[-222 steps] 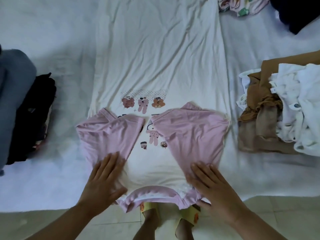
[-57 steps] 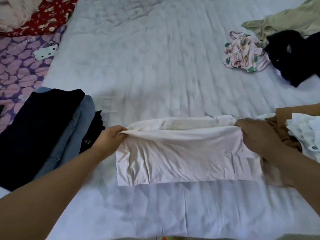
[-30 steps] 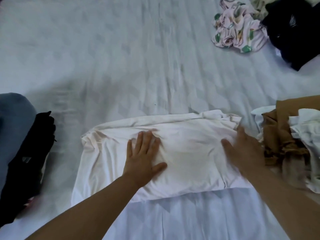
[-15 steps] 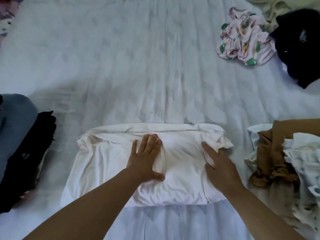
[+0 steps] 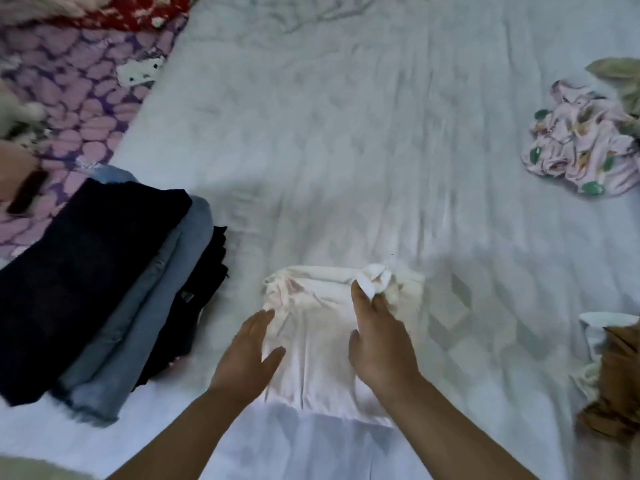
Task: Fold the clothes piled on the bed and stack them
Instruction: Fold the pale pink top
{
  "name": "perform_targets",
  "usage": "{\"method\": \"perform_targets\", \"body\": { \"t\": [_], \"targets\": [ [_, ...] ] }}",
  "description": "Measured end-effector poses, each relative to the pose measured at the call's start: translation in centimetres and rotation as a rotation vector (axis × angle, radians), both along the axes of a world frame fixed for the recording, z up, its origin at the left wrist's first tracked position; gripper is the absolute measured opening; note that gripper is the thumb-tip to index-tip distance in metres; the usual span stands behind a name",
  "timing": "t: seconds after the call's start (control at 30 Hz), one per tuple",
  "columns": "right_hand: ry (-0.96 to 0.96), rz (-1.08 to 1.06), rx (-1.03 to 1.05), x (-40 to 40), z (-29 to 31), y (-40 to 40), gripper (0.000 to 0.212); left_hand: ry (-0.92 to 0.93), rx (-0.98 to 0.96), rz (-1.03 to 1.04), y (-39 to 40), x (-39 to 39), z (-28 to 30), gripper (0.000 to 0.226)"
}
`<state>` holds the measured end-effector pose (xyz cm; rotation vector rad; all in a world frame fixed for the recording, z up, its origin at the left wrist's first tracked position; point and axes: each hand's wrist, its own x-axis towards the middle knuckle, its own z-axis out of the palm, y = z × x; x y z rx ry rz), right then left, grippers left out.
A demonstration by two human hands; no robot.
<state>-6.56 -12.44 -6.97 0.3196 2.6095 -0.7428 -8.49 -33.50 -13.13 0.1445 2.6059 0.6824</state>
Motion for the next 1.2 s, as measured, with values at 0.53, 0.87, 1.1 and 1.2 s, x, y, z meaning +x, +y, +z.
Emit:
{"method": "perform_targets", "body": {
  "t": [0.53, 0.87, 1.1, 1.2],
  "targets": [
    [-0.146, -0.121, 0.256, 1.1, -6.6, -3.4, 0.052, -0.336, 0.141, 0.280, -4.0, -2.2, -2.7, 0.067],
    [-0.097, -0.430, -0.131, 3.9, -10.2, -2.6, 0.099, -0.399, 0.093, 0.402, 1.0, -1.2, -4.0, 0.063],
    [-0.070, -0.291, -0.196, 4.6, -6.5, -0.5, 0.087, -0.669, 0.333, 0.564, 0.3, 0.0, -0.2, 0.038],
    [-0.068, -0.255, -0.200, 4.6, -3.7, 0.6, 0.082, -0.629, 0.378, 0.567, -0.1, 0.7, 2.7, 0.040]
  ]
}}
